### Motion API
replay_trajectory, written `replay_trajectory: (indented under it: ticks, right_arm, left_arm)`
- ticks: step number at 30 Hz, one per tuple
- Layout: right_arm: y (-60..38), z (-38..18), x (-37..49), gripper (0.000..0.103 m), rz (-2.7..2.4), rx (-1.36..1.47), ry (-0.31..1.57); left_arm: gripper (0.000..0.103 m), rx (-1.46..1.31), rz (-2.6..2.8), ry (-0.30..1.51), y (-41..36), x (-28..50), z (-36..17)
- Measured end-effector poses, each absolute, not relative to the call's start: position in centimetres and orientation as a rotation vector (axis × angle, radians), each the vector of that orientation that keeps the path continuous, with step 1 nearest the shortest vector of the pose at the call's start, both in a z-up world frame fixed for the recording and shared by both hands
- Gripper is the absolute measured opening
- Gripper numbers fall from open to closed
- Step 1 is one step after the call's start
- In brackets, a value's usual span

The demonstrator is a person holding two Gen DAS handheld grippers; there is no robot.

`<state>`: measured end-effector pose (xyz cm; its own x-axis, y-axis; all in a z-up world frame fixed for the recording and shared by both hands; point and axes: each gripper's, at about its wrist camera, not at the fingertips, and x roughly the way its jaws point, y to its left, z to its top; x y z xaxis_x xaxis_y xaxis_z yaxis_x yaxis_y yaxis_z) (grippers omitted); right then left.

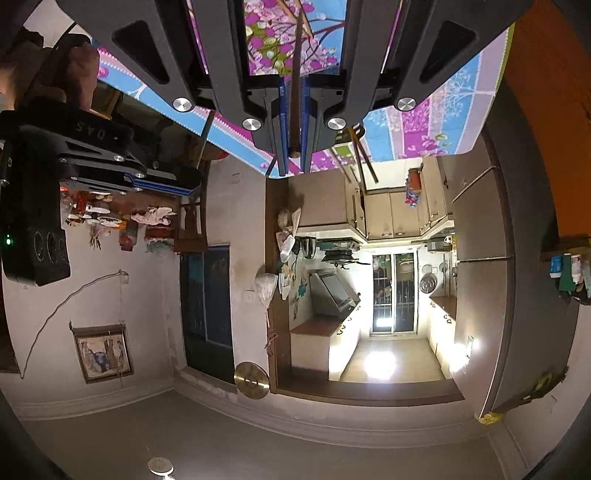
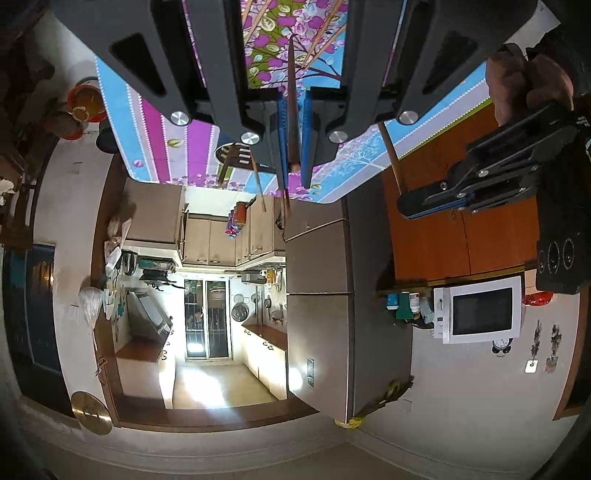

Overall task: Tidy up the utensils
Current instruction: 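Lift the chopstick with the left tool and carry it over the holder, then lower the chopstick into the holder and open the left tool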

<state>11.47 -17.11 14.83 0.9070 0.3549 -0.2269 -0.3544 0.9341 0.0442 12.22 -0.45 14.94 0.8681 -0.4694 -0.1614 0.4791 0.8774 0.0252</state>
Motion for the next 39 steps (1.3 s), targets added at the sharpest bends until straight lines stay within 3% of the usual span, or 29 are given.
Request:
replay_trajectory:
  ticks: [25,39]
  right_arm:
    - [-20.0,26.4,20.7,0.005,0.355,-0.008,0.177]
    - [-21.2,26.0,27.9,0.005,0.352,0.021,0.213]
  left_arm:
    - [0.007,0.036,-0.441,0.096,-3.0,20.6,24.5]
    - [0.007,0.024,-0.418,0.096,-4.0,26.9,25.8]
